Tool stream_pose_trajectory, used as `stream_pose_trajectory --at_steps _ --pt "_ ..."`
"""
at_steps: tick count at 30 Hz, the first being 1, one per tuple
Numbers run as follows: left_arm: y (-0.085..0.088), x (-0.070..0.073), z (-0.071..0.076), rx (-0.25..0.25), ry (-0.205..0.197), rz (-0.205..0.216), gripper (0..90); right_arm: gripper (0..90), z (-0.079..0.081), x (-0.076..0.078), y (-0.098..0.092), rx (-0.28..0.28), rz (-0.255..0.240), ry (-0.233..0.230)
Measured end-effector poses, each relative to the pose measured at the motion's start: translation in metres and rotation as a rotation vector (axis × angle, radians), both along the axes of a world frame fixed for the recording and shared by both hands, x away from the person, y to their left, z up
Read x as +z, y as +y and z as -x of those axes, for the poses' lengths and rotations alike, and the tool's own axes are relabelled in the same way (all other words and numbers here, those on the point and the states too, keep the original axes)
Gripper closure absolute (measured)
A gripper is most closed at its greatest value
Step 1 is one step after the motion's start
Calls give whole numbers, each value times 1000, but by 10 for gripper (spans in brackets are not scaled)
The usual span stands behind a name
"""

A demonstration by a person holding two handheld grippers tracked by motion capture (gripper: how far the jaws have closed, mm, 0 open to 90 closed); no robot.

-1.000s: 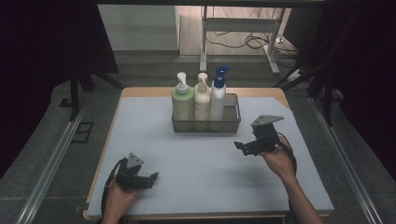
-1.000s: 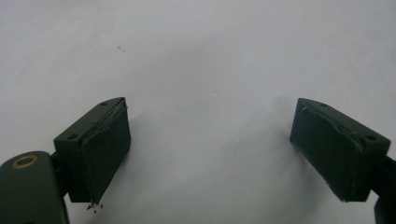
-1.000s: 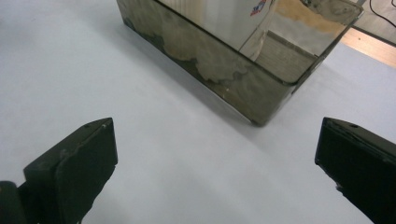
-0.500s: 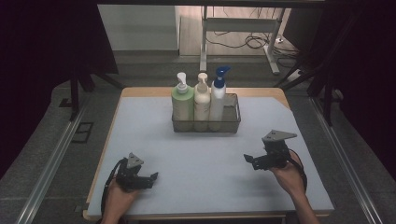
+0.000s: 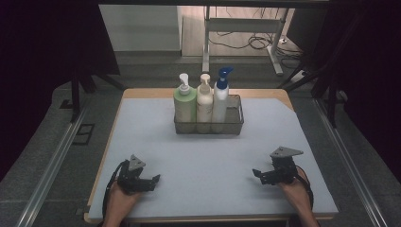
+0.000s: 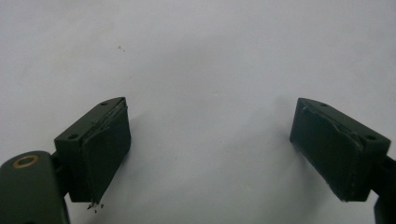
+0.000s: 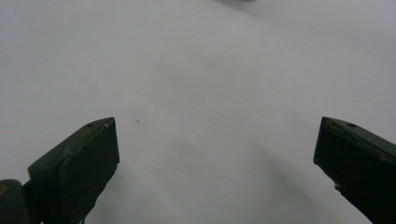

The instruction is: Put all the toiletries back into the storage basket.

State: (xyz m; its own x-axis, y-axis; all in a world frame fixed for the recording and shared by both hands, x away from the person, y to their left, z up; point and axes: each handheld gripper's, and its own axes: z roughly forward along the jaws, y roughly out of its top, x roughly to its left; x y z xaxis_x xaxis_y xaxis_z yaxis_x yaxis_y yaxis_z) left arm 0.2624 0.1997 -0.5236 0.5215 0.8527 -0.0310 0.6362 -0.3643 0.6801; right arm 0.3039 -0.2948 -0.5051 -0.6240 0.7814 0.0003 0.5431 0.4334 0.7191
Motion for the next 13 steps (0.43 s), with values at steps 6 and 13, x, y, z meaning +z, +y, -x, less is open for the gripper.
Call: stream_pose_trajectory --at_steps 6,13 --pt "0 0 0 0 0 0 122 0 -1 -16 -2 -8 26 31" --pt "0 0 0 1 0 -3 122 0 -1 -17 -3 -11 25 34"
